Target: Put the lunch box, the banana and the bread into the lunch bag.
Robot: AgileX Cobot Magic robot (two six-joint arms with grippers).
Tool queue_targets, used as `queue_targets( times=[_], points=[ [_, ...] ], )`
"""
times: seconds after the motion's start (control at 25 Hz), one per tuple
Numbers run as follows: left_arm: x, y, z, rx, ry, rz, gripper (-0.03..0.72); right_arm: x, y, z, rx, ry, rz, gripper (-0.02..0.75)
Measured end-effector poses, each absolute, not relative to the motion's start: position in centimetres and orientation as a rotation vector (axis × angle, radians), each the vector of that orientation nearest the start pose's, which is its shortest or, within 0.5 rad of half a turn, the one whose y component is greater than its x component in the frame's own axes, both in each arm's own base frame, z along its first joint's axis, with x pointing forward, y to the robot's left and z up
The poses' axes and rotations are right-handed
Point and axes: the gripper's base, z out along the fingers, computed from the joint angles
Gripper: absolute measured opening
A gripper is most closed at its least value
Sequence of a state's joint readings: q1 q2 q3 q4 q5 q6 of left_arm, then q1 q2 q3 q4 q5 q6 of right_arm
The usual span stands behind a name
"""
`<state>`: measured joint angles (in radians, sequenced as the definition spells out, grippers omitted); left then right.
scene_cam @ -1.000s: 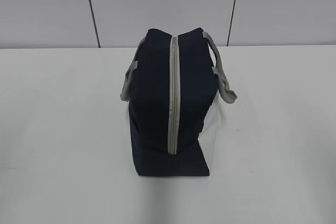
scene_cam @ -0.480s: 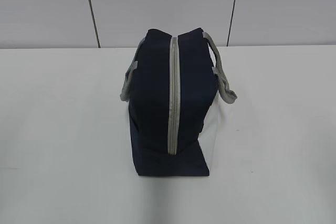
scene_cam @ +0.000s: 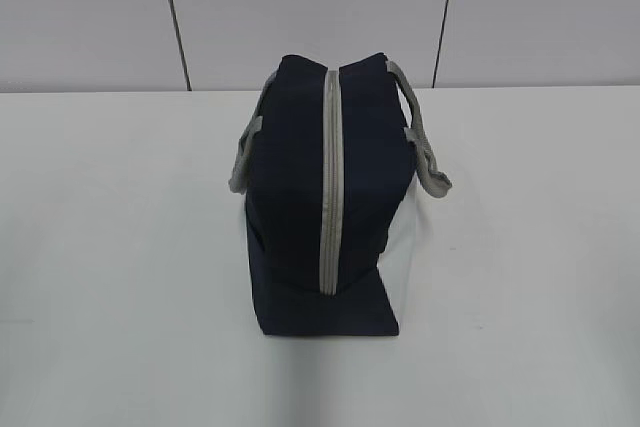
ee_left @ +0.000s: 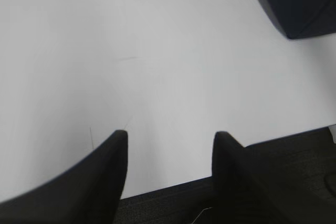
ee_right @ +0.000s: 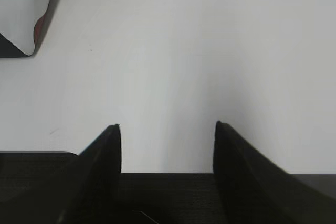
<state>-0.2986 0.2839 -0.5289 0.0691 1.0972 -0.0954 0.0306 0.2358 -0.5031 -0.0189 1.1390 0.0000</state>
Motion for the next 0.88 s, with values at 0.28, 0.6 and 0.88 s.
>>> queue_targets(
  times=[0.28,0.6,0.88],
  points=[
    [3.5,-0.5,27.9,0.233,2.324,-0.106,0.371,2.6,-0.1,27.0,-0.037,2.353,-0.009,0.417],
    [3.4,0.1,27.9,0.055,2.326,-0.034,0.371,2.5,-0.1,27.0,-0.016,2.346,-0.018,0.417],
    [2.4,0.3,28.1,0.012,2.263,-0.024,0.371,0.7,-0.2,27.2,0.043,2.223,-0.044,0.417]
  ],
)
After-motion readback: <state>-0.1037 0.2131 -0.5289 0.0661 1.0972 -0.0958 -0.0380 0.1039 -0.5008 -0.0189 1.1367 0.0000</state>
